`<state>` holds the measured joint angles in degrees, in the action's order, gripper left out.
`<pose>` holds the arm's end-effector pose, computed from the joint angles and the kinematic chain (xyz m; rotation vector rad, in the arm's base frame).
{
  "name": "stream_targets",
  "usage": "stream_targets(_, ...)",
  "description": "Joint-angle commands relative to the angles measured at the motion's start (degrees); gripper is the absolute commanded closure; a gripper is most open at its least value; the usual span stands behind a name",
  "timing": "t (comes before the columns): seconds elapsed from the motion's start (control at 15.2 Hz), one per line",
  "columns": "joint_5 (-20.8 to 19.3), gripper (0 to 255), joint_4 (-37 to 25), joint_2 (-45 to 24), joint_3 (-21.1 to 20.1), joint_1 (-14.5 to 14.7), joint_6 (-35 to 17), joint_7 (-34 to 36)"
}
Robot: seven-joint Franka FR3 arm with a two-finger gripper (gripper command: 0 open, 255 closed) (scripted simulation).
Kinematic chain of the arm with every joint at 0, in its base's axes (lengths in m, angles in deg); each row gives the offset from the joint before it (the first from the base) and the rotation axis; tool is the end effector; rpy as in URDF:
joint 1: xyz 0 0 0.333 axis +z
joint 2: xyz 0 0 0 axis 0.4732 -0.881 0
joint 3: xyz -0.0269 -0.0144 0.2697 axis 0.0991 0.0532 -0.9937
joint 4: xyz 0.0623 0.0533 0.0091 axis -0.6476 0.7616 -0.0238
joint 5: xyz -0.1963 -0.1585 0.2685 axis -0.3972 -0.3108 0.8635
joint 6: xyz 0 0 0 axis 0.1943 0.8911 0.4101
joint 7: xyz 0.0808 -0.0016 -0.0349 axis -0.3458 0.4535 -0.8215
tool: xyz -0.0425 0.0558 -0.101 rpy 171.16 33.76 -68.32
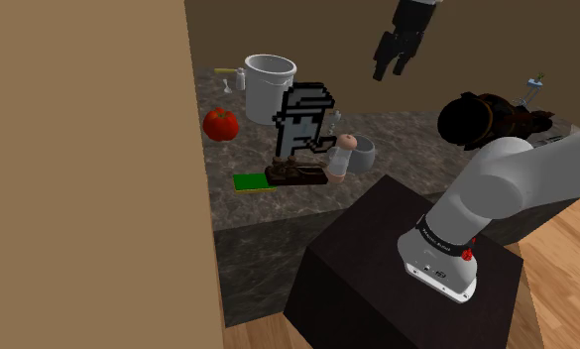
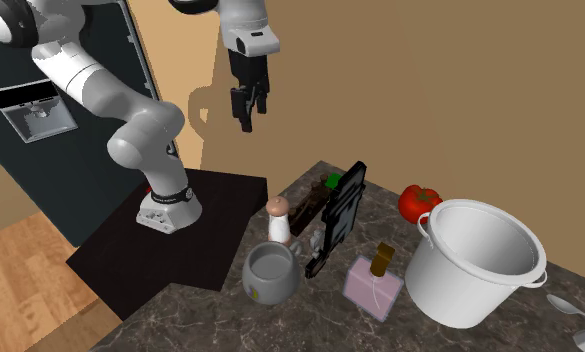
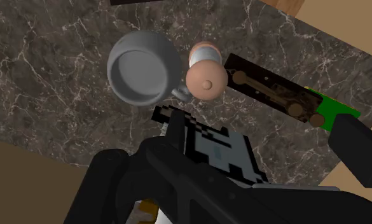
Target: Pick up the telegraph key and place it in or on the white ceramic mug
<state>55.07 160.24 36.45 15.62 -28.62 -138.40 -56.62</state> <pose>0.3272 -0.0284 0.5264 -3.1333 0.1391 -0.0122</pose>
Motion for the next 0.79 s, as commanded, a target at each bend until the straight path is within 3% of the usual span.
stream_targets(0.0,0.0,0,0.0,0.0,0.0,0.0,0.0,0.0)
stream_targets(0.73,-0.8,0,8.7,-13.8,3.4,7.5,-22.1,-18.6)
